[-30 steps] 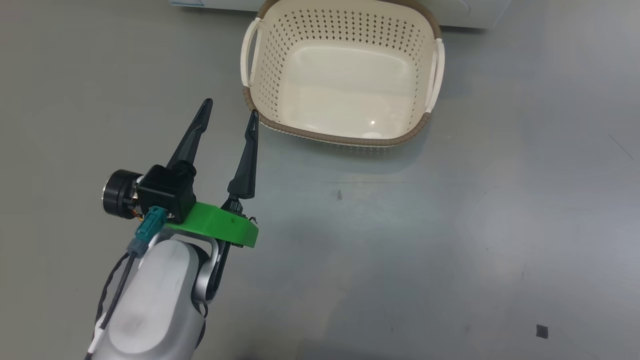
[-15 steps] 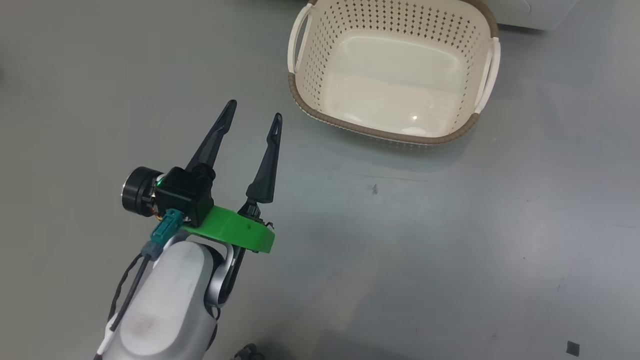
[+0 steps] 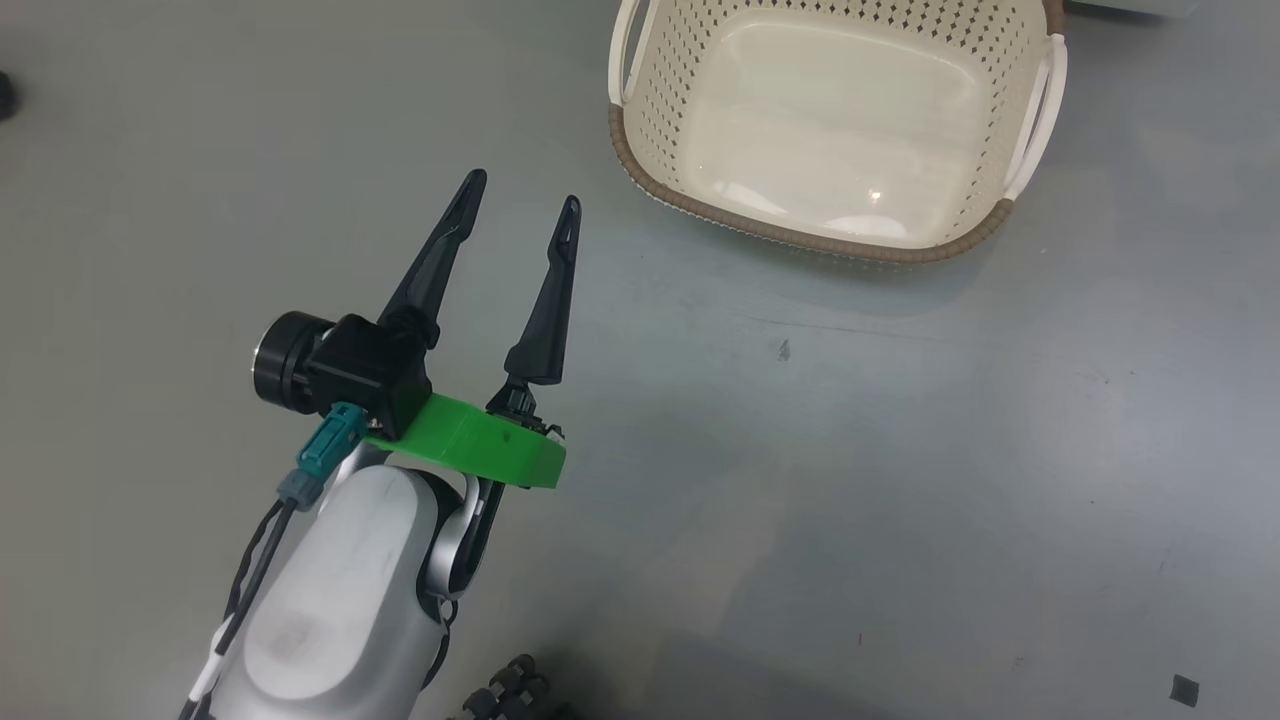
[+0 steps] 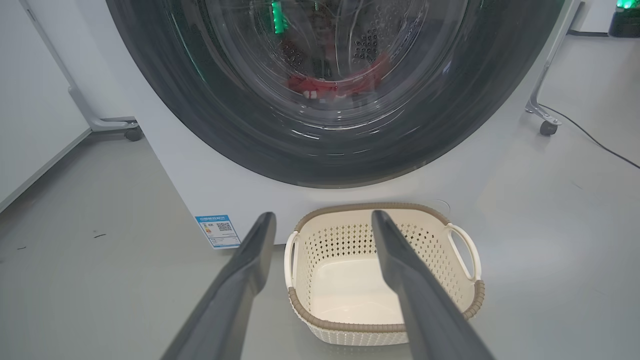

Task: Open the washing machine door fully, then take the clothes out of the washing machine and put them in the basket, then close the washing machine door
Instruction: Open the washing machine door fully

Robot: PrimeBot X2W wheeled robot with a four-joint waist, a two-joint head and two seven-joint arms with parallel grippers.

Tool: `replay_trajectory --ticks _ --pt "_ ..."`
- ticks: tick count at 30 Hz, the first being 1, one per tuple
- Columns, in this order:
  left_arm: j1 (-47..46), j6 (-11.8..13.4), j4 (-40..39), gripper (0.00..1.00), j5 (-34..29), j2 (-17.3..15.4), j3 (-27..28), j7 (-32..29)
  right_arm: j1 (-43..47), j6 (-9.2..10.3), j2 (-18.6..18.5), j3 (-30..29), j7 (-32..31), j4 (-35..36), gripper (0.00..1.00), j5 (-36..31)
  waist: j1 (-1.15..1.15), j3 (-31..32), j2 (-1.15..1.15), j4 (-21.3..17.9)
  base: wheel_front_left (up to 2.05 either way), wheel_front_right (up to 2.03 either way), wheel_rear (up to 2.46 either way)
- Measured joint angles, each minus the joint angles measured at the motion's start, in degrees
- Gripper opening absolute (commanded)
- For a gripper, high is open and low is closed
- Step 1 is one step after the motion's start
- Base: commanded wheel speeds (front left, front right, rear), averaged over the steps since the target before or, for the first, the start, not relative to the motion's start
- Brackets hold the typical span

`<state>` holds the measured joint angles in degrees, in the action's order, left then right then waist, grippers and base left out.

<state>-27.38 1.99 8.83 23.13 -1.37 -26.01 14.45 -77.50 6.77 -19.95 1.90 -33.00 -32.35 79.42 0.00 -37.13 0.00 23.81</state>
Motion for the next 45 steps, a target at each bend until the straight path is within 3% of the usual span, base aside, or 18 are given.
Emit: replay_trajectory --ticks 17,31,45 --pt "-0.9 1.3 -0.3 1.0 0.4 0.0 -0.2 0.0 -1.3 -0.27 -1.2 -0.1 -8.6 -3.6 0.0 4.0 0.0 -0.6 0.0 -0.2 0.0 0.0 0.0" --pt "-0.9 2.3 0.3 1.0 0.4 0.0 0.0 0.0 2.9 -3.83 -1.0 1.1 -16.6 -5.0 0.0 7.1 0.0 2.0 0.0 -1.9 0.0 0.0 0.0" --pt "0.5 2.5 2.2 1.0 0.4 0.0 1.3 0.0 10.5 -8.03 2.8 1.9 -20.7 -5.2 0.0 10.2 0.0 6.5 0.0 -3.8 0.0 0.0 0.0"
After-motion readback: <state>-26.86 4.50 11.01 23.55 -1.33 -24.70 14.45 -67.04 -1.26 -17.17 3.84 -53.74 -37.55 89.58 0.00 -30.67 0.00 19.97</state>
